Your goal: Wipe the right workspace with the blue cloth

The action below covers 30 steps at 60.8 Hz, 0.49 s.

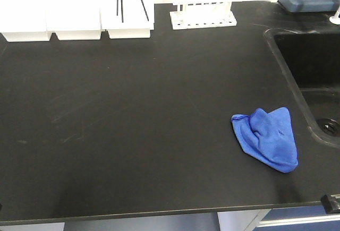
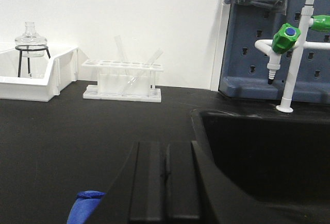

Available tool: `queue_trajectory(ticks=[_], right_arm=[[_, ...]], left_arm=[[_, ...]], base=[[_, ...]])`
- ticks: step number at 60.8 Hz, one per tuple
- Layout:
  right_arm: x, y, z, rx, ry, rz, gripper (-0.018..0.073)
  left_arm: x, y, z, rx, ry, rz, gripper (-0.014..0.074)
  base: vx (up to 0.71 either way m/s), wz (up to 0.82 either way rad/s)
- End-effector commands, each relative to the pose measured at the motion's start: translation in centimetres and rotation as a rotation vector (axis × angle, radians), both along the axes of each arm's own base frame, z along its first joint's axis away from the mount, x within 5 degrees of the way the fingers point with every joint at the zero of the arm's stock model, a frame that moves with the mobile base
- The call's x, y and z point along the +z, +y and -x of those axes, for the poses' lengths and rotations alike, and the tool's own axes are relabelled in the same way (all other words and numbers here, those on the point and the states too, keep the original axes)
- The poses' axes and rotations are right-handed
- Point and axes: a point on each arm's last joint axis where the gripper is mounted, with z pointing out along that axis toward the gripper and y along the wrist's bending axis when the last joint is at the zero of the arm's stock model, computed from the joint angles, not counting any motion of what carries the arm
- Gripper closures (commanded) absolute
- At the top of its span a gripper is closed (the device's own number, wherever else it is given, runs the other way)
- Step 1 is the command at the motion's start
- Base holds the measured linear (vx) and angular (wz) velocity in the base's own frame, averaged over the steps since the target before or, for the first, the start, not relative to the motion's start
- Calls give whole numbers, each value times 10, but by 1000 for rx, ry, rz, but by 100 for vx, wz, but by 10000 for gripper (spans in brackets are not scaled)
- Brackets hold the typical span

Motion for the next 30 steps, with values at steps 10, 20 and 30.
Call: queue_trajectory(ticks=[10,20,30], right_arm=[[1,0,0,-7,-74,2,567],[6,-1,1,-8,-101,-9,567],[28,-1,4,-4,-160,-75,567]], left_arm=[[-2,-1,-1,-15,-69,9,602],[-2,-1,-1,-15,-69,9,602],[-2,-1,-1,-15,-69,9,602]], base=[[0,0],[0,0],[0,0]])
